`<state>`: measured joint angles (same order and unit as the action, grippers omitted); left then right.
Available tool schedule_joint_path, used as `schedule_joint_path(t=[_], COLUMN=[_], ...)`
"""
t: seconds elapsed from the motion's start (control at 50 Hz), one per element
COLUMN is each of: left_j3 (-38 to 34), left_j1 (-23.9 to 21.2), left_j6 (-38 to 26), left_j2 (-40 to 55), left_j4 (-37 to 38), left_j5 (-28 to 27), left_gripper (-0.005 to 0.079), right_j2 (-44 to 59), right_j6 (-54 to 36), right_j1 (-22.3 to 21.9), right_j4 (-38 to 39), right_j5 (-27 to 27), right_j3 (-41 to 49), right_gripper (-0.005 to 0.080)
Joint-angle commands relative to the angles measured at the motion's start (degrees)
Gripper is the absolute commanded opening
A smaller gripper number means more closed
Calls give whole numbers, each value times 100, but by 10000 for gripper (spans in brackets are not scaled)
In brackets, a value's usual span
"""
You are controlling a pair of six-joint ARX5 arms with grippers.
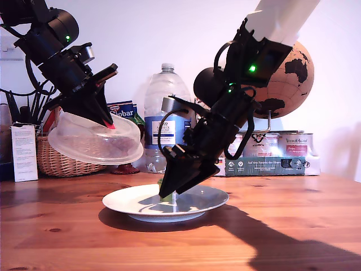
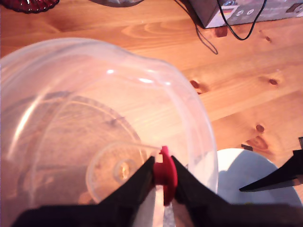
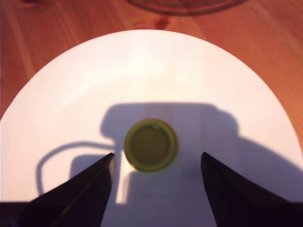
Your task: Lift the plastic dome with your left arm while removing the green coffee capsule from the plate using your right arm.
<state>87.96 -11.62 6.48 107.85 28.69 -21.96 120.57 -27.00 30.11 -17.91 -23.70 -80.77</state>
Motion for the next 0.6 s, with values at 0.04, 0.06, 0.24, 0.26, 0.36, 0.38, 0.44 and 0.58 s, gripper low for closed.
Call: schedule_joint_path(t=[0.04, 0.06, 0.24, 0.26, 0.36, 0.38, 0.44, 0.58], left_j3=[39, 39, 39, 39, 39, 39, 39, 39], left_j1=[-11, -11, -11, -11, -11, -11, -11, -11], left_j6=[-55, -55, -55, -55, -55, -55, -55, -55], left_j2=[81, 81, 81, 81, 81, 81, 81, 81], left_j4=[-48, -46, -46, -46, -46, -46, -46, -46], left_j5=[-11, -11, -11, -11, -11, -11, -11, -11], left_gripper=[-22, -22, -22, -22, -22, -22, -22, -22], right_j2=[186, 186, 186, 186, 186, 186, 186, 186], right_j6=[28, 28, 72, 87, 157, 157, 157, 175], right_j1=[55, 55, 55, 55, 52, 52, 52, 55], right_j4=[162, 173, 201, 210, 243, 245, 254, 297], right_j5=[-140, -144, -142, -142, -142, -142, -144, -149], right_j3=[42, 42, 42, 42, 42, 42, 42, 42], right_gripper=[530, 530, 527, 523, 449, 426, 376, 349])
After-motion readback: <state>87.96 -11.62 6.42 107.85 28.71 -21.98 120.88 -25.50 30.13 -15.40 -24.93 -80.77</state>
